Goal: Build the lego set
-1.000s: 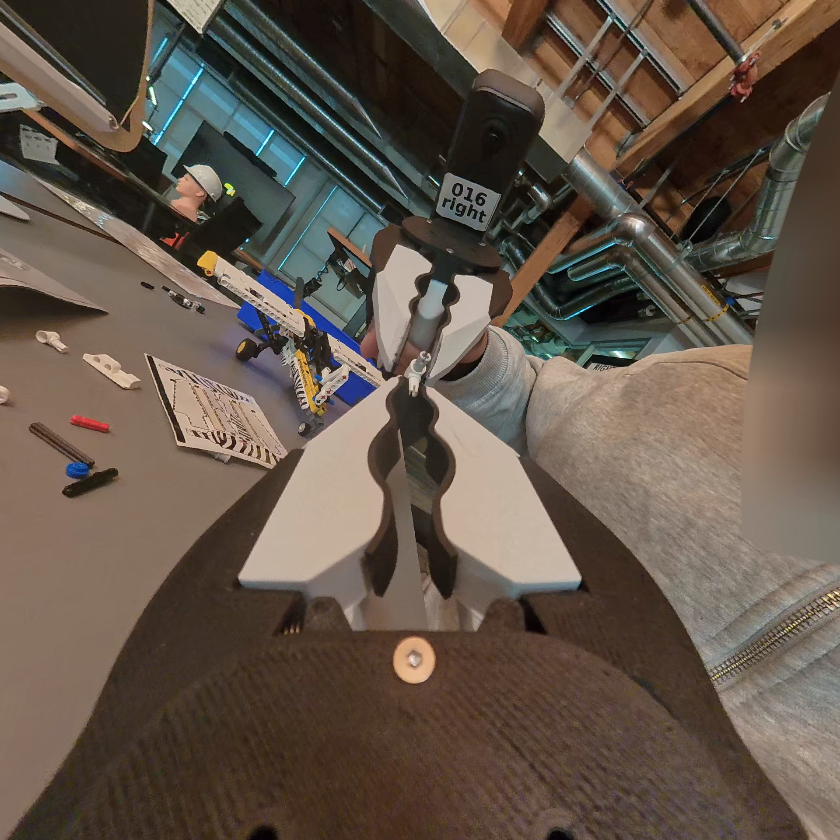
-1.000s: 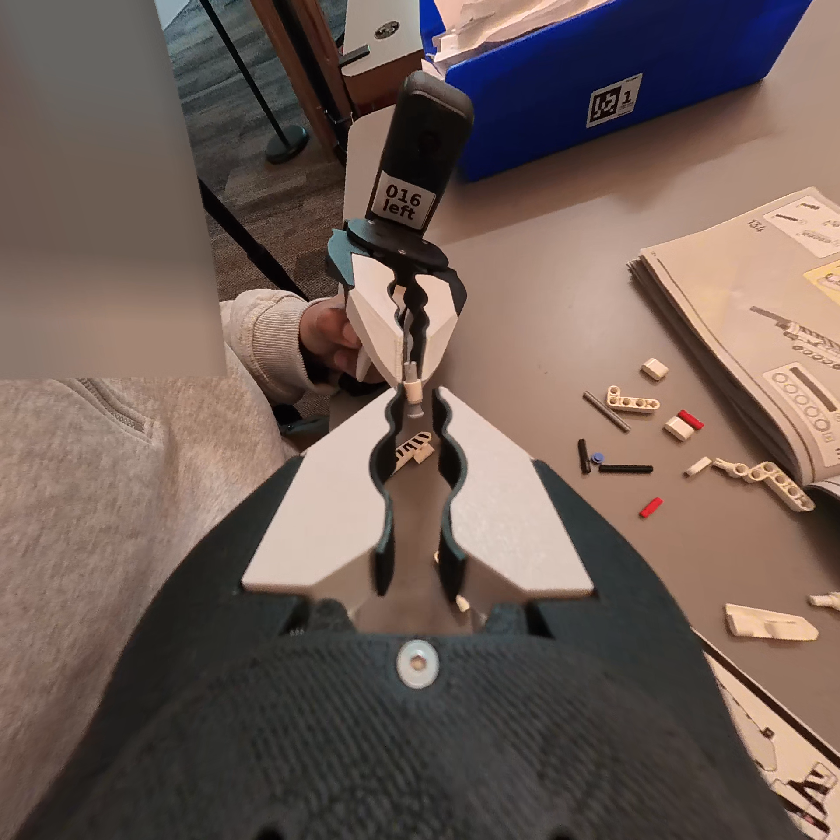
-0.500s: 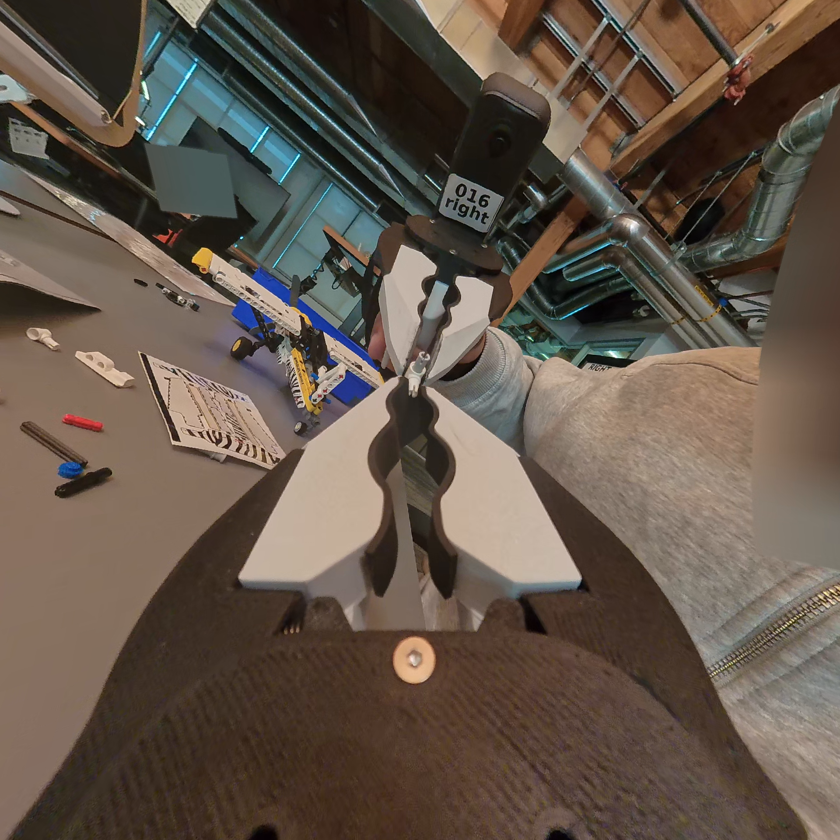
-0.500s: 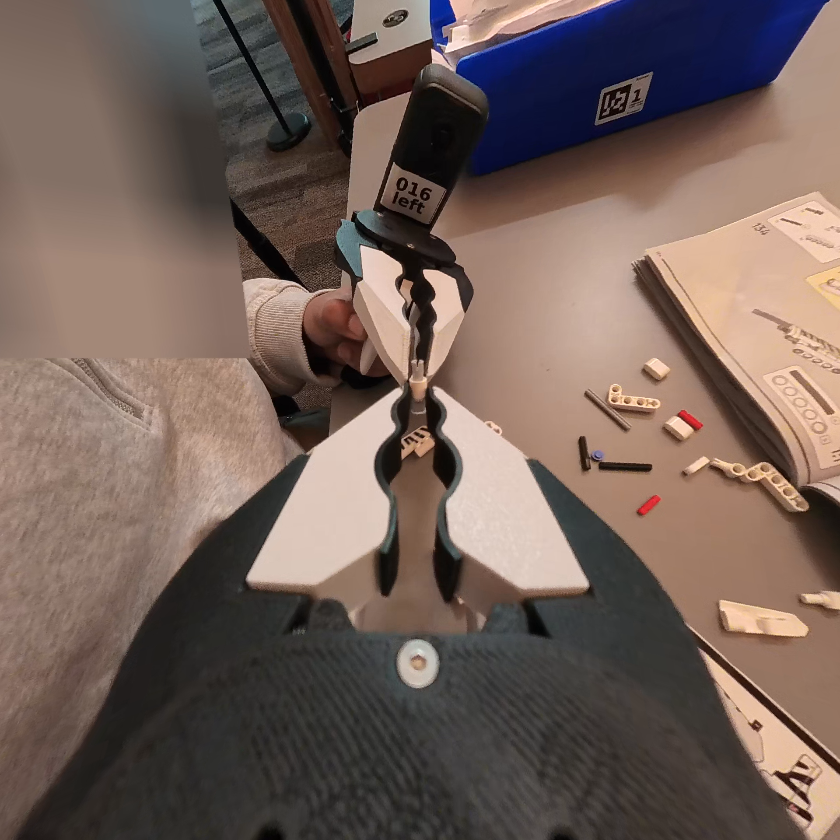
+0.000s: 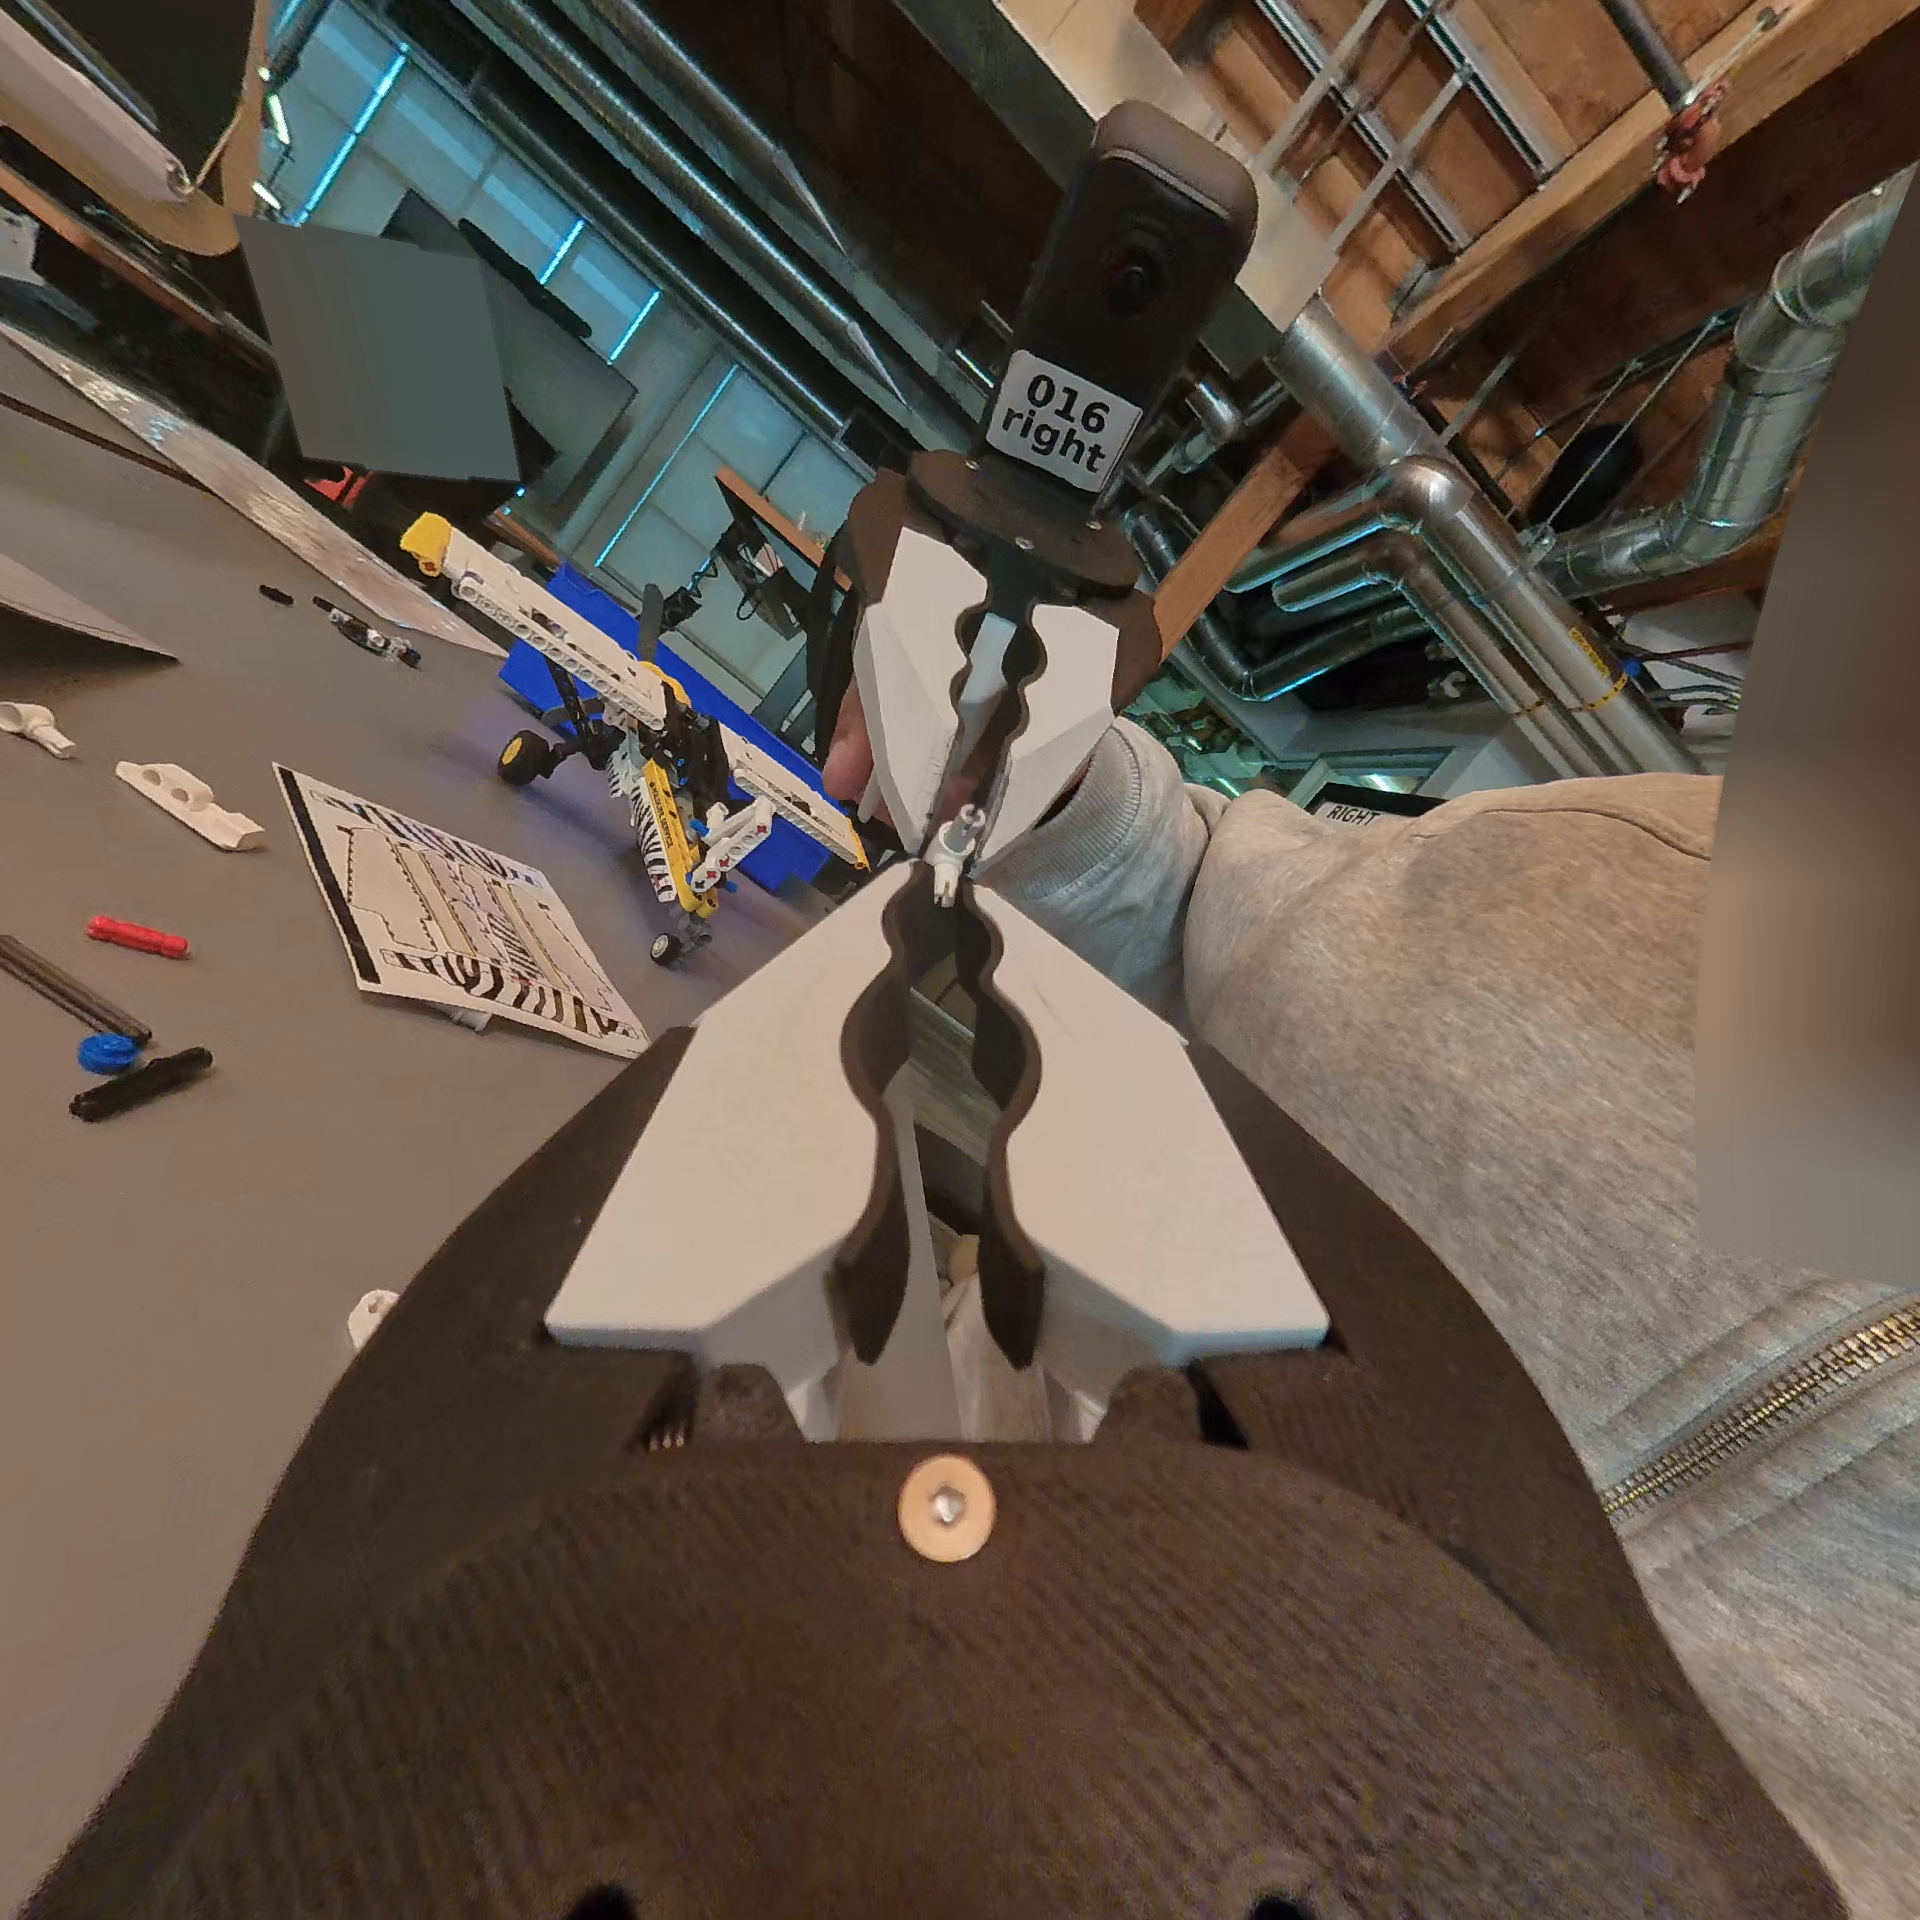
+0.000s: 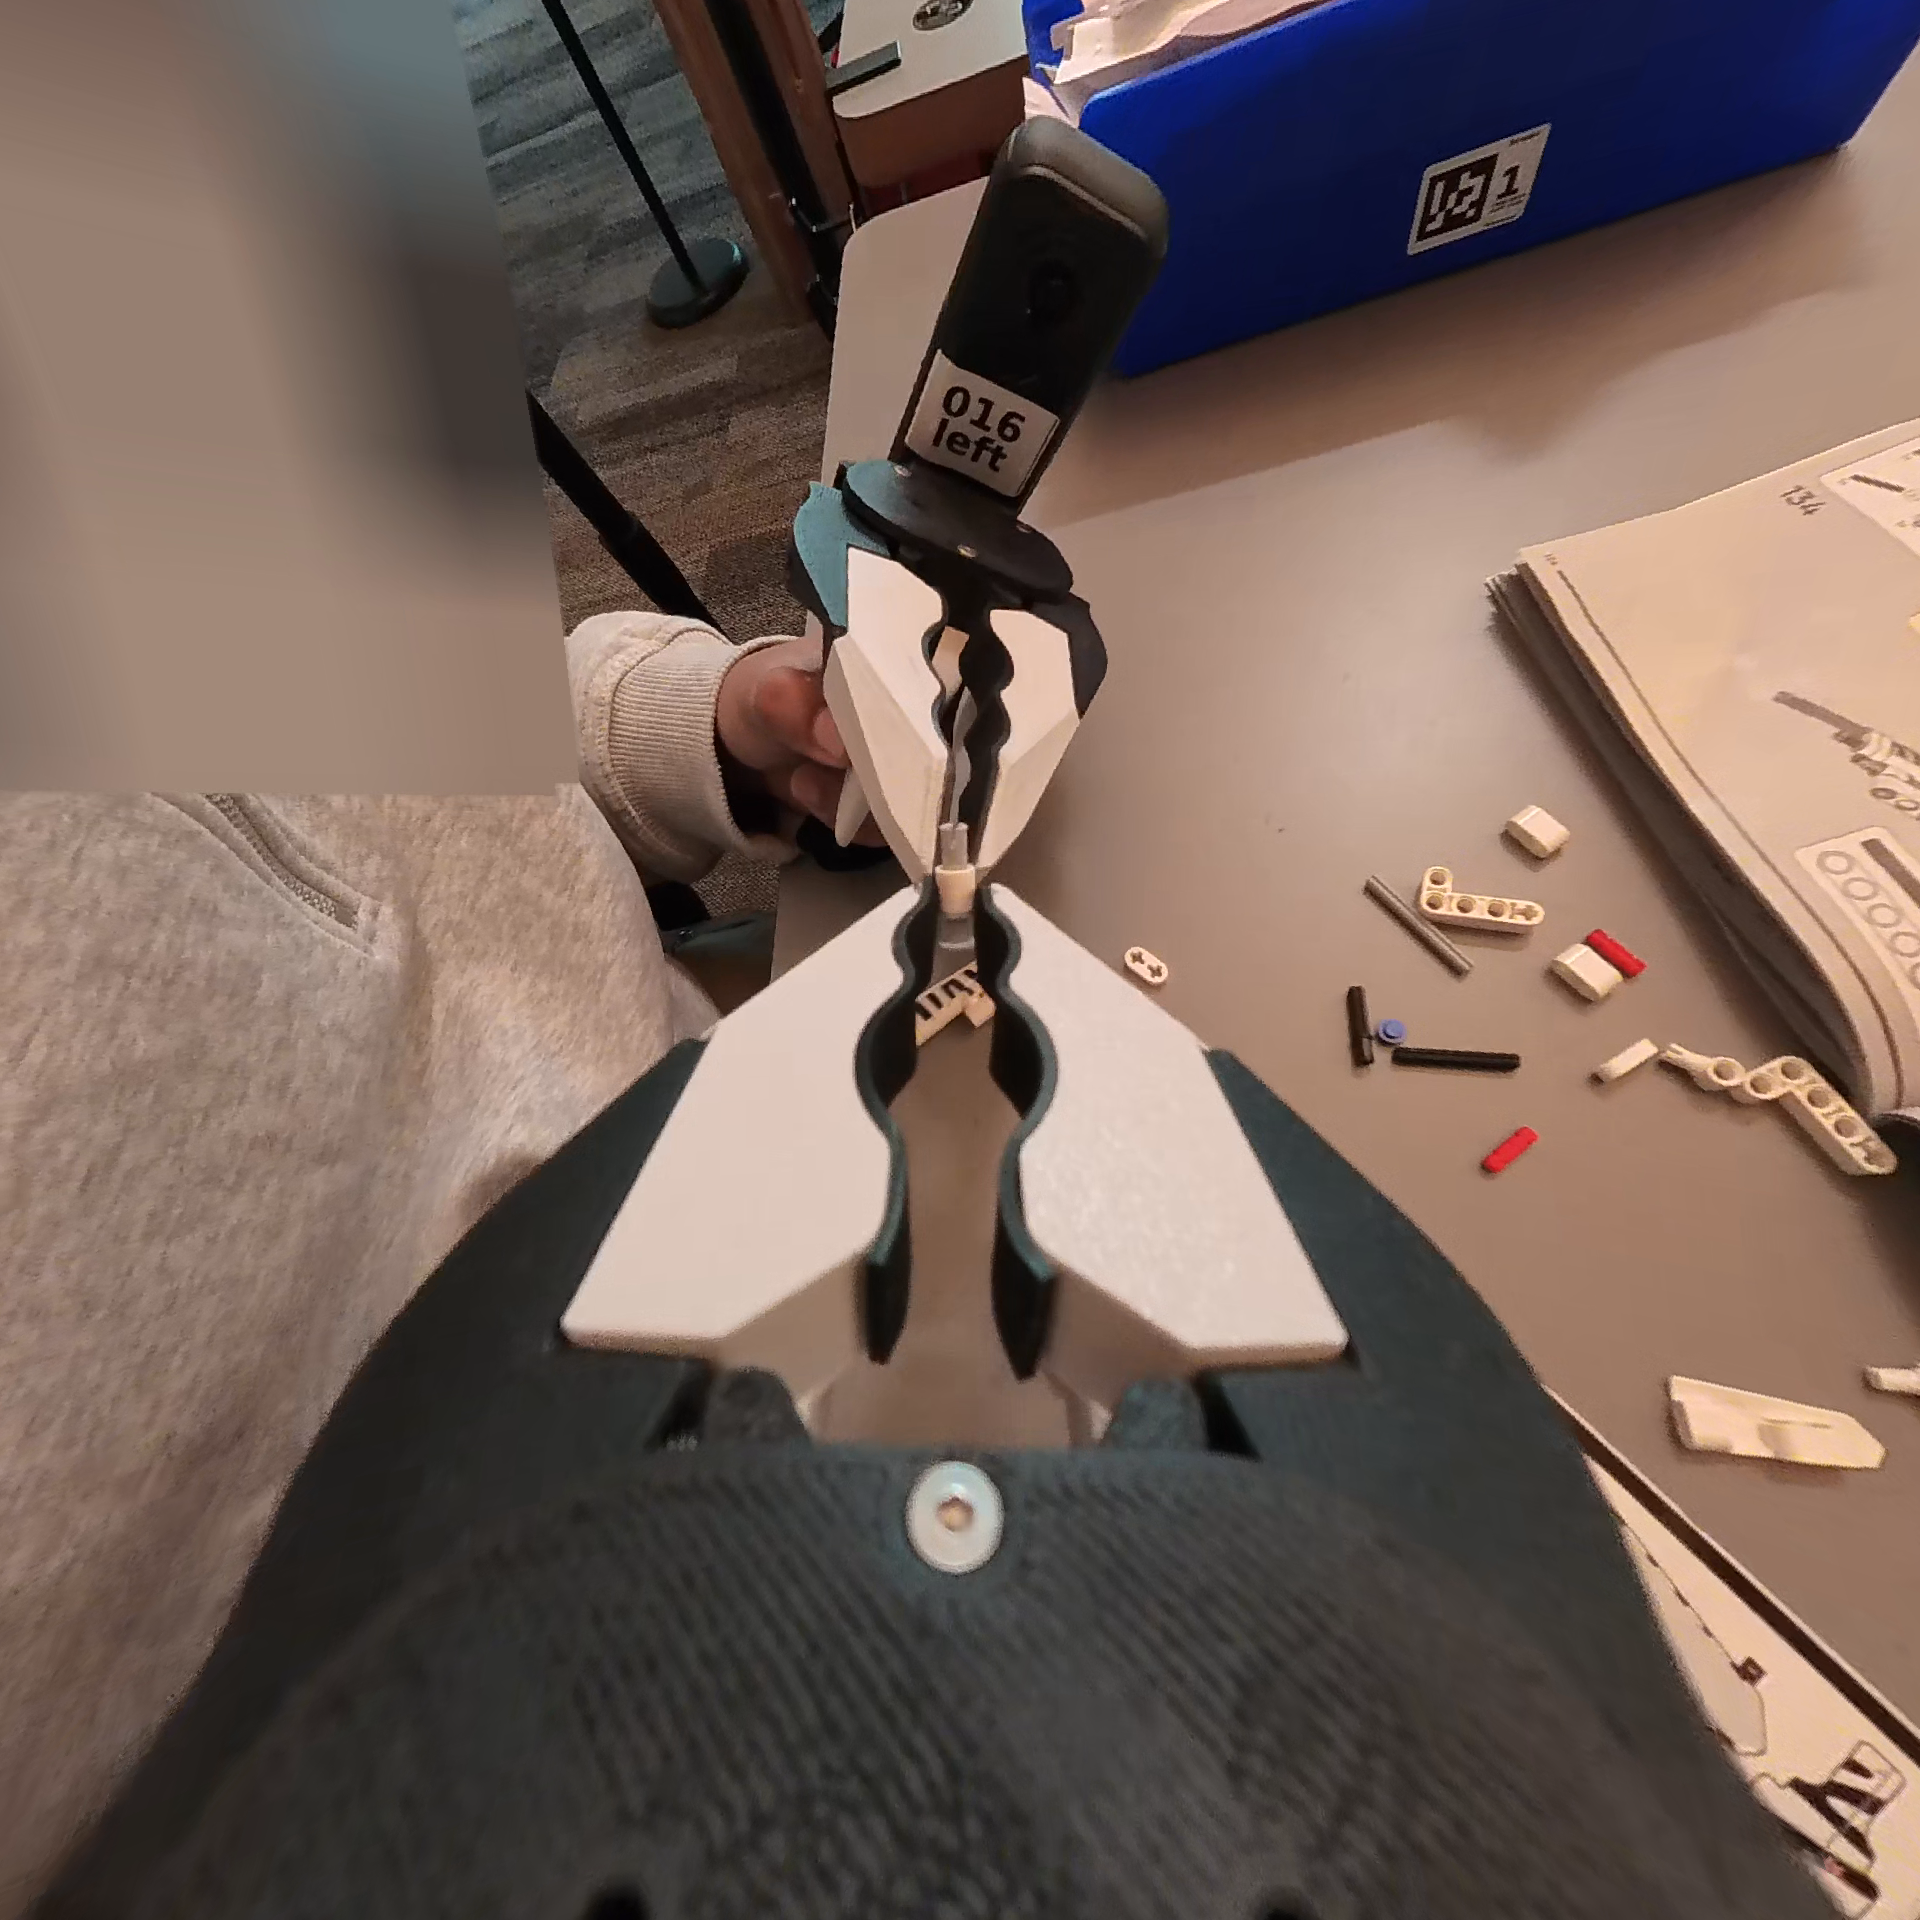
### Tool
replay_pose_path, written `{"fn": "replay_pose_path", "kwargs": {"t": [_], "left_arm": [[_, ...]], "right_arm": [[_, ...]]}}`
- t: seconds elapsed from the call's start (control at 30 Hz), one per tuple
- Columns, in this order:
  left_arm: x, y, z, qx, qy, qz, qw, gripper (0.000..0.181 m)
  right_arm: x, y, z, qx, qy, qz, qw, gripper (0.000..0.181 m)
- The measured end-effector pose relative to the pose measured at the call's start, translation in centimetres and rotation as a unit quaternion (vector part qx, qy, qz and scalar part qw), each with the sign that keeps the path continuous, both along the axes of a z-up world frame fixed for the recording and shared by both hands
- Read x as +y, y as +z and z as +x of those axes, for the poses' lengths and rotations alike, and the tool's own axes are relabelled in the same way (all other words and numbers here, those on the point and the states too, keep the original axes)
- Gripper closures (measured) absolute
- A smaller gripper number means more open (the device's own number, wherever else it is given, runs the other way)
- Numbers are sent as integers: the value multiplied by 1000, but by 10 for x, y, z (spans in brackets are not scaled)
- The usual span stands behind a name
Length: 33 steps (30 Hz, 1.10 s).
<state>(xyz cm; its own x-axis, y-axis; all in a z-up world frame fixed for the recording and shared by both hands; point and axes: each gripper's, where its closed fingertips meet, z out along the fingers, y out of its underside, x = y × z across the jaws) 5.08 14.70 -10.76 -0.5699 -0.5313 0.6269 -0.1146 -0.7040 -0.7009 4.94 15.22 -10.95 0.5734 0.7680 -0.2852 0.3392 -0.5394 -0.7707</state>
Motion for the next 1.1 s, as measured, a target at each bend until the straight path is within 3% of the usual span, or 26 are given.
{"fn": "replay_pose_path", "kwargs": {"t": [0.87, 1.1], "left_arm": [[2, 0, 1, -2, 5, -7, 1000, 179], [24, 1, 0, -5, 62, -34, 997, 174]], "right_arm": [[1, -1, 0, -11, 0, -4, 1000, 176], [2, -8, 14, -51, -28, 14, 998, 176]]}}
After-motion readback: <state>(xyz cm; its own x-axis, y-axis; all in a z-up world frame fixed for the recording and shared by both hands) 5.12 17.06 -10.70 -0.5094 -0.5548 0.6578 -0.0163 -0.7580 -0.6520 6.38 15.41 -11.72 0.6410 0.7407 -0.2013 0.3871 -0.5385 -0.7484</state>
